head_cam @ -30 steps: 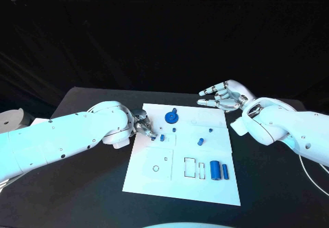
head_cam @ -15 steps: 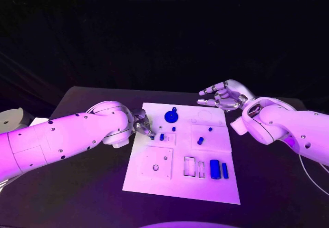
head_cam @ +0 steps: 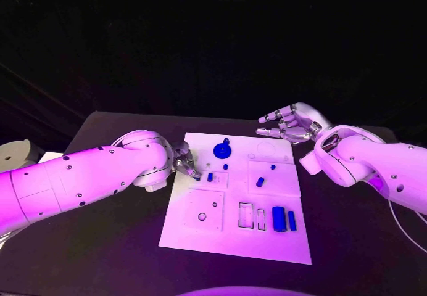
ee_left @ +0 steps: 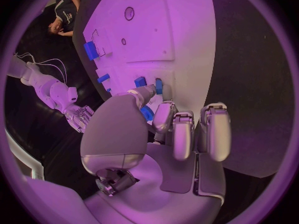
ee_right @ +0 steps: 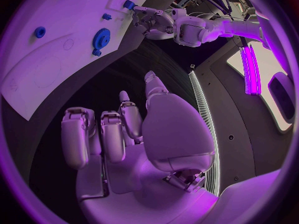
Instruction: Assemble the parts on the task board
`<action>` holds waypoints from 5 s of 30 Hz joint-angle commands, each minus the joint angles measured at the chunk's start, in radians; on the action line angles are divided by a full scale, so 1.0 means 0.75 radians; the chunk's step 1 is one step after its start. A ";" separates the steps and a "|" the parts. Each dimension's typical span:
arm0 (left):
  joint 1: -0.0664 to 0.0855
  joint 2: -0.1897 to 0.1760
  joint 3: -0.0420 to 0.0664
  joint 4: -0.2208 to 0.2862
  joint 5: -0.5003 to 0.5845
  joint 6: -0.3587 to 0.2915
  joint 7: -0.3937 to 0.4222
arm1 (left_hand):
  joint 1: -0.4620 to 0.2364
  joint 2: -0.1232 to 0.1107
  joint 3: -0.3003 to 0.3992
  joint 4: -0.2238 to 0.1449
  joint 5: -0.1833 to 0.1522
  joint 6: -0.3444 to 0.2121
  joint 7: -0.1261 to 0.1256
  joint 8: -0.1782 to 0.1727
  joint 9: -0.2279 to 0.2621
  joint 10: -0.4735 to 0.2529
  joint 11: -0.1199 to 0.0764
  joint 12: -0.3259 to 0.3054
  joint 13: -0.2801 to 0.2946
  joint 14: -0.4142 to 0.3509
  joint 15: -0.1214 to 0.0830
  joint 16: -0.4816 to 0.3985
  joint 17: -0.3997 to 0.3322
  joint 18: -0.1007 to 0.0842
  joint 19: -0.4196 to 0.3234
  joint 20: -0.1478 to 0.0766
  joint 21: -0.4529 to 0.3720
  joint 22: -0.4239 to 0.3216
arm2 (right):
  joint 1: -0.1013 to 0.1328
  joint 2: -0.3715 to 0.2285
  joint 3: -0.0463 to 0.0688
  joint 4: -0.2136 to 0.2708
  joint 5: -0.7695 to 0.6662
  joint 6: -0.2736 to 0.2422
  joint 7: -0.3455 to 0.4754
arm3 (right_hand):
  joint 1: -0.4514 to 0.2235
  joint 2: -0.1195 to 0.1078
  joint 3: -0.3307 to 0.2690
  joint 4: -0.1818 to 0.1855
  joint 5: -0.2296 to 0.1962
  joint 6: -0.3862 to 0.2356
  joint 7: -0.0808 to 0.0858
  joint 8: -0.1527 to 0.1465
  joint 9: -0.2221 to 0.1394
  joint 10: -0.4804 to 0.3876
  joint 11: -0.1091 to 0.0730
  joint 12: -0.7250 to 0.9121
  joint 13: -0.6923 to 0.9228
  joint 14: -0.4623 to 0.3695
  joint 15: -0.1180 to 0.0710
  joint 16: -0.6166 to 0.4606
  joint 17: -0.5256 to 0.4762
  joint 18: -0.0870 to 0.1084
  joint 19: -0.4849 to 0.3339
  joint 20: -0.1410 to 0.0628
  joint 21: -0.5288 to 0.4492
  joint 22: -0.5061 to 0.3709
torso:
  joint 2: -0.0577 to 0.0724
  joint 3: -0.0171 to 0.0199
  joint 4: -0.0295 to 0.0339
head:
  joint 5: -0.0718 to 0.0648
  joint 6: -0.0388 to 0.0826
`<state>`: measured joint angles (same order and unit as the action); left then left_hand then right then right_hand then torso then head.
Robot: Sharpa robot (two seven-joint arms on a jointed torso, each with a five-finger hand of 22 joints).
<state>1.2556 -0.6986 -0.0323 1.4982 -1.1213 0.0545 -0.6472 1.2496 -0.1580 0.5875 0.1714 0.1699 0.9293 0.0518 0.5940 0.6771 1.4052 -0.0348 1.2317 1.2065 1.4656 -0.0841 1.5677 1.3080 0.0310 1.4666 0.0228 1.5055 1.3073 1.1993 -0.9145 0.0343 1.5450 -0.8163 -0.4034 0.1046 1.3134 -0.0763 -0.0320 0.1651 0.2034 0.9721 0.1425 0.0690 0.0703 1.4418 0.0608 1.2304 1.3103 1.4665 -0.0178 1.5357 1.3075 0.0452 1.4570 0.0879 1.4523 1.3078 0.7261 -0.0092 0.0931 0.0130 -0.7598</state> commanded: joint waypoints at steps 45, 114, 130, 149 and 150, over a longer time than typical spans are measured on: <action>-0.001 0.064 -0.001 -0.082 0.054 0.179 -0.070 | -0.215 0.006 0.048 -0.047 -0.002 0.087 -0.054 0.027 -0.005 0.050 -0.026 0.075 0.072 0.140 -0.025 0.004 0.350 -0.024 0.111 -0.019 0.036 0.298 | -0.001 -0.010 0.000 0.018 -0.011 0.017 0.003 | -0.004 0.010 -0.007 -0.001 0.007 0.012 0.001 -0.003 0.000 -0.003 -0.007 0.000 0.088 0.124 -0.001 -0.006 0.292 0.011 -0.003 -0.003 -0.008 0.023 | -0.001 0.0011 -0.0005 | -0.005 -0.016; 0.015 -0.007 0.039 -0.050 0.276 -0.242 0.208 | -0.252 0.027 -0.703 0.163 -0.023 -0.004 0.003 -0.049 -0.109 -0.221 0.024 -0.397 -0.335 0.112 0.007 -0.058 0.268 0.077 -0.071 0.008 -0.362 -0.028 | -0.002 -0.009 0.000 0.010 -0.010 0.031 -0.004 | -0.008 0.010 -0.014 0.001 0.009 0.010 0.002 -0.004 0.000 -0.006 -0.007 -0.005 0.085 0.122 -0.001 -0.010 0.287 0.012 -0.006 -0.003 -0.012 0.016 | -0.001 0.0010 0.0002 | -0.016 -0.006; 0.009 0.096 0.011 -0.101 -0.153 -0.345 0.700 | 0.417 0.006 -0.416 0.003 -0.069 -0.150 0.125 -0.303 -0.422 -0.617 0.148 -1.042 -0.972 -0.360 0.113 -0.938 -0.637 0.204 -0.410 0.100 -1.248 -0.697 | -0.002 -0.006 -0.001 0.007 -0.008 0.029 -0.004 | -0.011 0.011 -0.017 0.002 0.010 0.010 0.002 -0.004 0.000 -0.005 -0.007 -0.003 0.086 0.123 -0.001 -0.010 0.288 0.012 -0.006 -0.003 -0.012 0.017 | 0.001 -0.0008 -0.0034 | -0.035 0.007; -0.003 0.218 -0.011 -0.203 -0.472 -0.229 0.657 | 0.326 -0.065 -0.466 0.023 -0.080 0.109 0.100 -0.540 -0.678 -0.419 0.139 -1.321 -1.387 0.053 0.090 -0.299 -0.080 0.113 -0.008 0.076 -0.707 -0.296 | -0.003 0.000 -0.001 0.009 -0.009 0.030 -0.001 | -0.010 0.012 -0.017 0.002 0.011 0.010 0.002 -0.004 0.000 -0.005 -0.007 -0.003 0.086 0.123 -0.001 -0.010 0.288 0.012 -0.006 -0.003 -0.012 0.017 | 0.002 -0.0011 -0.0038 | -0.042 0.010; -0.003 0.223 -0.011 -0.207 -0.474 -0.222 0.656 | 0.326 -0.065 -0.466 0.022 -0.080 0.115 0.100 -0.547 -0.684 -0.413 0.138 -1.330 -1.398 0.056 0.089 -0.295 -0.081 0.109 -0.003 0.075 -0.685 -0.278 | -0.003 0.000 -0.001 0.008 -0.009 0.030 -0.001 | -0.010 0.012 -0.017 0.002 0.011 0.010 0.002 -0.004 0.000 -0.005 -0.007 -0.003 0.086 0.123 -0.001 -0.010 0.288 0.012 -0.006 -0.003 -0.012 0.017 | 0.002 -0.0012 -0.0034 | -0.043 0.010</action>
<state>1.2539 -0.5361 -0.0404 1.3456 -1.4270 -0.1642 -0.1597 1.4983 -0.2094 0.2440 0.1889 0.1113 1.0114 0.1266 0.1873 0.1662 1.0895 0.0700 0.2378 0.1623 1.4622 -0.0158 1.3410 1.2470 0.1244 1.4592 0.0793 0.9818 1.0903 1.1976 -0.9156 0.0337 1.5504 -0.8160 -0.3934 0.1000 1.3079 -0.0708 -0.0399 0.1682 0.2073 0.9721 0.1425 0.0690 0.0702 1.4418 0.0608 1.2304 1.3105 1.4664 -0.0178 1.5318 1.3078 0.0452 1.4571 0.0879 1.4484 1.3073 0.7266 -0.0095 0.0913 -0.0184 -0.7510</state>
